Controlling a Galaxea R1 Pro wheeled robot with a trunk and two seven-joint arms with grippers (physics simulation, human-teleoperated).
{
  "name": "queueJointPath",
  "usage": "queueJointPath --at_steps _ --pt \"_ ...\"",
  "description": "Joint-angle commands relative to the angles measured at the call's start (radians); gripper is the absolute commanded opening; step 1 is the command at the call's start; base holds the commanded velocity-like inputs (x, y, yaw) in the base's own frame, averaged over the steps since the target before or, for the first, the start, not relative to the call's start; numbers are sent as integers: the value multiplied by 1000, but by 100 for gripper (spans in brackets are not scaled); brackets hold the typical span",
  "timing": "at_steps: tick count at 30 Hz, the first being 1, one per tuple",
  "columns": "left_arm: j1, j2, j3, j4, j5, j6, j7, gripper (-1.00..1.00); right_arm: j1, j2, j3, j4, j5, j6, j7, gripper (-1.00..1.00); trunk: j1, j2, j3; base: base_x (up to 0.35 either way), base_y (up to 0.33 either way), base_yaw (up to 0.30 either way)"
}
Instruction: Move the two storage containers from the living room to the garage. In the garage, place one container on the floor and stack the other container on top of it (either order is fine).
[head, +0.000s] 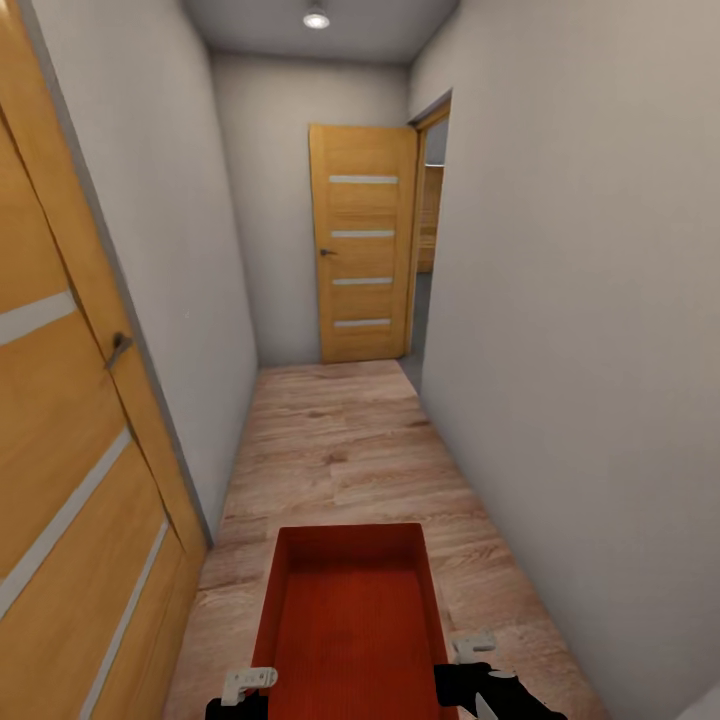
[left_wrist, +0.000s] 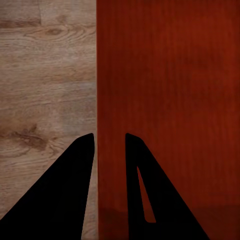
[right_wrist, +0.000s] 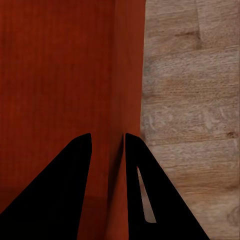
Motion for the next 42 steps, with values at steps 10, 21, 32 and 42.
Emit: queueJointPath --at_steps 10,21,32,42 --pt "-1 16 -7 -2 9 -28 3 -100 0 -1 9 2 3 6 0 -100 1 -1 -1 341 0 0" --pt "-1 16 -7 -2 9 -28 3 -100 0 -1 10 2 3 6 0 -100 1 -1 -1 341 0 0" --pt "-1 16 -7 -2 9 -28 3 -100 0 0 10 2 3 6 0 -100 1 -1 -1 341 0 0" --pt "-1 16 -7 -2 9 -28 3 -100 0 0 10 2 3 6 0 -100 1 -1 -1 341 0 0"
